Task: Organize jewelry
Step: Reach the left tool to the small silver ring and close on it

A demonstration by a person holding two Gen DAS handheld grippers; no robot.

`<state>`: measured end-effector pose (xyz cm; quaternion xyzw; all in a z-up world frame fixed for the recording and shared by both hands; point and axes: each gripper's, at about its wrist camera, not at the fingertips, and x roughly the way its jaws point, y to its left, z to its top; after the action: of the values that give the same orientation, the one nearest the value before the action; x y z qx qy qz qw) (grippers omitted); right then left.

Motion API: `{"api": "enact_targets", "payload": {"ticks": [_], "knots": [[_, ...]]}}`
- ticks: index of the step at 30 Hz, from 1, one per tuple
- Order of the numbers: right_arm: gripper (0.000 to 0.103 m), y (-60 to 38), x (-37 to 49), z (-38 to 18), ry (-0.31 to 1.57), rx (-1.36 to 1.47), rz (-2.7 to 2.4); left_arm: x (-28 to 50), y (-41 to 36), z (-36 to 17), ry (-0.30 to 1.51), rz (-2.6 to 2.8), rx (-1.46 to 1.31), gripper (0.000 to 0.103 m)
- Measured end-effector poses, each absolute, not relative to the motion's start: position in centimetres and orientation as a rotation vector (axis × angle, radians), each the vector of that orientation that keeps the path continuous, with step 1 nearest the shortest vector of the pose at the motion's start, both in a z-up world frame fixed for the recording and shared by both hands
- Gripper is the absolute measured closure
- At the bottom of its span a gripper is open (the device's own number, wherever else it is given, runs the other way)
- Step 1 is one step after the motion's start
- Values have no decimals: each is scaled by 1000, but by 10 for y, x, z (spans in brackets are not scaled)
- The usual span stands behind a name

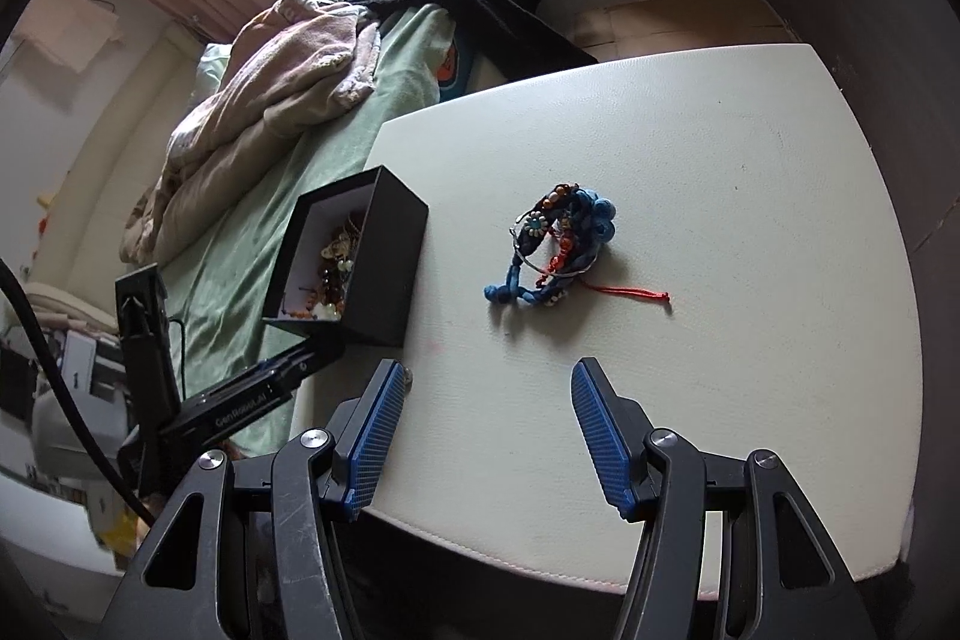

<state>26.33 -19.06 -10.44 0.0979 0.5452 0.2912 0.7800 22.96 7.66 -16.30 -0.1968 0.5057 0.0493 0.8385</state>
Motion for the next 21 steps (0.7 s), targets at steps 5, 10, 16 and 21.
{"api": "enact_targets", "payload": {"ticks": [5, 10, 16, 21], "knots": [[44, -191, 264, -104, 1178, 204, 632, 233, 64, -158, 1085, 55, -416, 64], [44, -197, 265, -105, 1185, 213, 621, 228, 38, -161, 1138, -3, -408, 64], [44, -207, 265, -108, 1196, 239, 600, 235, 14, -161, 1179, -1, -346, 64], [44, -219, 267, -108, 1191, 262, 580, 241, -5, -168, 1222, 33, -245, 64]]}}
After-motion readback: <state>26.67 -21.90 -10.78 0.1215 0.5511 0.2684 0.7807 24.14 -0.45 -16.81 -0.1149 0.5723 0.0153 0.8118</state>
